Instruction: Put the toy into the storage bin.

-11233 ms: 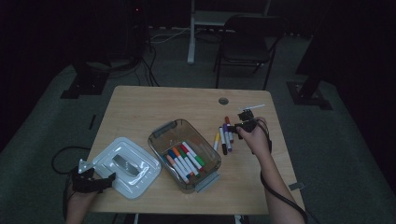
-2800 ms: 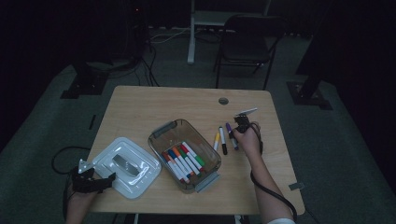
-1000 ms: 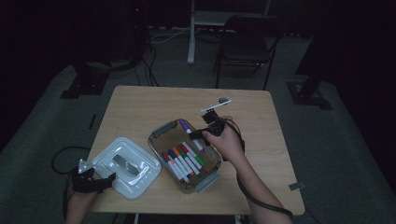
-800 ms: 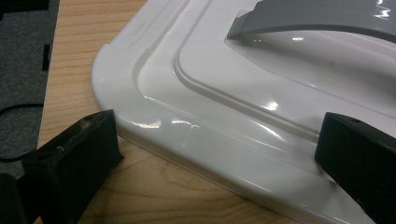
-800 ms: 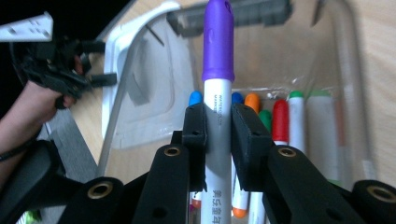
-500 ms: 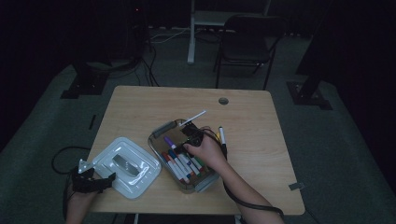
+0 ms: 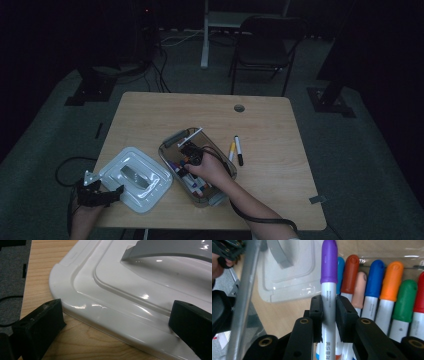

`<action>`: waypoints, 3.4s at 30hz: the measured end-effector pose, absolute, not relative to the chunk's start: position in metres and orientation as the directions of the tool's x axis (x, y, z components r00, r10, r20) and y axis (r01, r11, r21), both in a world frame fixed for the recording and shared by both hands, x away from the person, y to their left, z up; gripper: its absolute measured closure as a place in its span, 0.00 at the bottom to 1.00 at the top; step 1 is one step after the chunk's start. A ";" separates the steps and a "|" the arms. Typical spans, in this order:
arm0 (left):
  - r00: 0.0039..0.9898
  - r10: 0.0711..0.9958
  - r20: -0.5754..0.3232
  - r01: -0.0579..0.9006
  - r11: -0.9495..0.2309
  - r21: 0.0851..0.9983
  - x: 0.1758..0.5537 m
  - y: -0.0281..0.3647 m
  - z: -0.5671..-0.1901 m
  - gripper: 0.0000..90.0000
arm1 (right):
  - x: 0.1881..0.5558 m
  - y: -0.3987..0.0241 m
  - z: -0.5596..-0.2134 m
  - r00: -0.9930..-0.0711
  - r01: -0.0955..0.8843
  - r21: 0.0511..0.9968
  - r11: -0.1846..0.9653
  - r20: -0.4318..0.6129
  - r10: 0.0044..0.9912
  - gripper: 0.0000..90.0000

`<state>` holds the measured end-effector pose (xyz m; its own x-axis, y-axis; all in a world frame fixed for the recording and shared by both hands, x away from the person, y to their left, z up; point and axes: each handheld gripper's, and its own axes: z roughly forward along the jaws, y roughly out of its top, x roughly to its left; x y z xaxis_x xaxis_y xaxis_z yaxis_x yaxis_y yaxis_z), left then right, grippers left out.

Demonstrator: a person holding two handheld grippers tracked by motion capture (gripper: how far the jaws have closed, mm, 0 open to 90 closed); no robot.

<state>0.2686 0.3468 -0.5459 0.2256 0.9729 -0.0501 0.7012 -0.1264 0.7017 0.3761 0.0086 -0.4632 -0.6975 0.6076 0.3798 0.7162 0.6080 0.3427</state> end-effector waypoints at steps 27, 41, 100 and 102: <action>0.226 0.973 -0.049 0.700 -0.127 0.703 0.269 0.347 -0.546 0.01 | 0.382 -0.056 -0.407 -0.706 0.699 0.492 0.519 0.358 0.611 0.67; 0.225 0.973 -0.051 0.700 -0.124 0.703 0.269 0.347 -0.546 0.01 | 0.403 -0.131 -0.376 -0.617 0.733 0.574 0.366 0.333 0.713 0.65; 0.224 0.973 -0.049 0.701 -0.126 0.702 0.269 0.347 -0.546 0.01 | 0.456 -0.214 -0.486 -0.253 0.918 0.378 0.123 0.318 0.914 0.85; 0.224 0.973 -0.049 0.701 -0.126 0.702 0.269 0.347 -0.546 0.01 | 0.454 -0.213 -0.480 -0.259 0.914 0.388 0.121 0.328 0.909 0.85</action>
<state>0.2686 0.3466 -0.5459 0.2240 0.9734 -0.0492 0.7013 -0.1259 0.7016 0.4537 -0.2130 -0.4800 -0.2593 0.9085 0.3277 0.9137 0.1209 0.3879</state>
